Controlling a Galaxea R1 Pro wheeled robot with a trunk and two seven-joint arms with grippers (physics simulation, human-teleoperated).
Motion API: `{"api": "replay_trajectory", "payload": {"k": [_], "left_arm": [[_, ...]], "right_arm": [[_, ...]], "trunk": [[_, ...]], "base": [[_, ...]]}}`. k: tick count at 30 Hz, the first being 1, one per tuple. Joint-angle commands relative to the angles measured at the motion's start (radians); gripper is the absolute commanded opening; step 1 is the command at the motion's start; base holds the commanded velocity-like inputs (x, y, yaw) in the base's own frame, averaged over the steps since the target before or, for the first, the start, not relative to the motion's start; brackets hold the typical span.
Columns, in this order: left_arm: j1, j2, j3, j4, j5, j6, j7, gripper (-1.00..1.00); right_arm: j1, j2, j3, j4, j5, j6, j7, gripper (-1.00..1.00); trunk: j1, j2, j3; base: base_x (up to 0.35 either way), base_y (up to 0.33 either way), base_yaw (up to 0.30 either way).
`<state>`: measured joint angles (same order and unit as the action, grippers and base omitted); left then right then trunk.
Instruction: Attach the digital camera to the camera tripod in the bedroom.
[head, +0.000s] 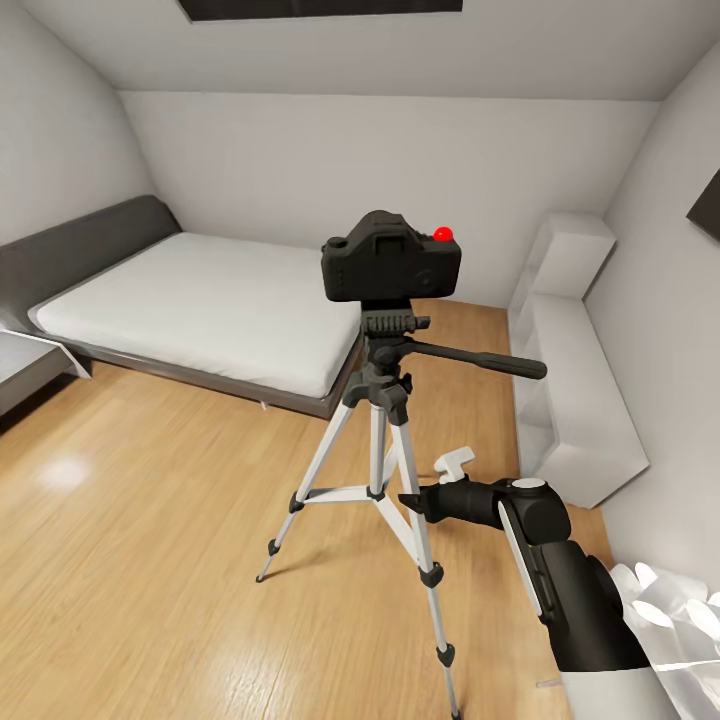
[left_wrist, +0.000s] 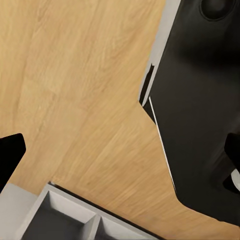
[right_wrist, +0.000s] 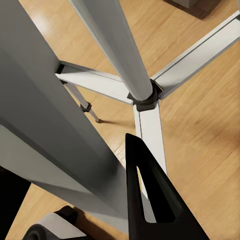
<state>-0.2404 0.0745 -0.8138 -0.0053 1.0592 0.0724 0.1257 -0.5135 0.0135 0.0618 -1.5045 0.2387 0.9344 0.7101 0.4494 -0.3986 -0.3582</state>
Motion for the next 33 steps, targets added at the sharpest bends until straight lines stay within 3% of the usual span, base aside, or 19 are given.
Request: {"api": "replay_trajectory", "payload": {"k": [1,33], "left_arm": [[0.0,0.0,-0.008,-0.001,0.007,0.004,0.003,1.0],[0.007,-0.002,-0.008,-0.002,0.007,0.001,0.003,1.0]], "right_arm": [[0.0,0.0,-0.001,0.023,0.073,-0.006,0.008,-1.0],[0.0,0.0,-0.001,0.023,0.074,-0.004,0.008,-1.0]], "trunk": [[0.001,-0.001,-0.002],[0.001,-0.001,-0.002]], "base": [[0.0,0.0,0.0],[0.0,0.0,0.0]]}}
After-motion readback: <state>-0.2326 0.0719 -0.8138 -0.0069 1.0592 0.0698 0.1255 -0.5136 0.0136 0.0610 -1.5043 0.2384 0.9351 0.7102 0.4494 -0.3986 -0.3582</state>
